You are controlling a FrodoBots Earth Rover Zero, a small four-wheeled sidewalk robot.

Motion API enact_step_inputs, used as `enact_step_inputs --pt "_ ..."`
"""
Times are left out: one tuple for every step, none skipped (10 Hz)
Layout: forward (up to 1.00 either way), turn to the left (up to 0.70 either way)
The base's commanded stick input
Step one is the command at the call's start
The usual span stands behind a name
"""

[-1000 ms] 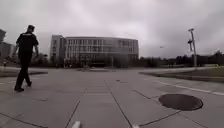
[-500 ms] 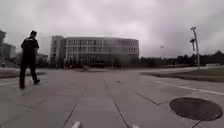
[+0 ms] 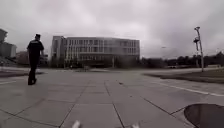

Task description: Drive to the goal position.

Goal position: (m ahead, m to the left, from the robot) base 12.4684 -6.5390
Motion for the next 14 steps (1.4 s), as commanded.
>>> enact_step_inputs --pt "0.7 0.0" --pt "0.23 0.0" --pt "0.06 0.0" --pt "0.06 0.0" --pt "0.06 0.0" --pt "0.06 0.0" --pt "0.06 0.0" --pt "0.06 0.0" --pt "0.06 0.0" --pt "0.06 0.0" --pt "0.06 0.0" --pt "0.06 0.0" --pt "0.06 0.0" --pt "0.06 0.0"
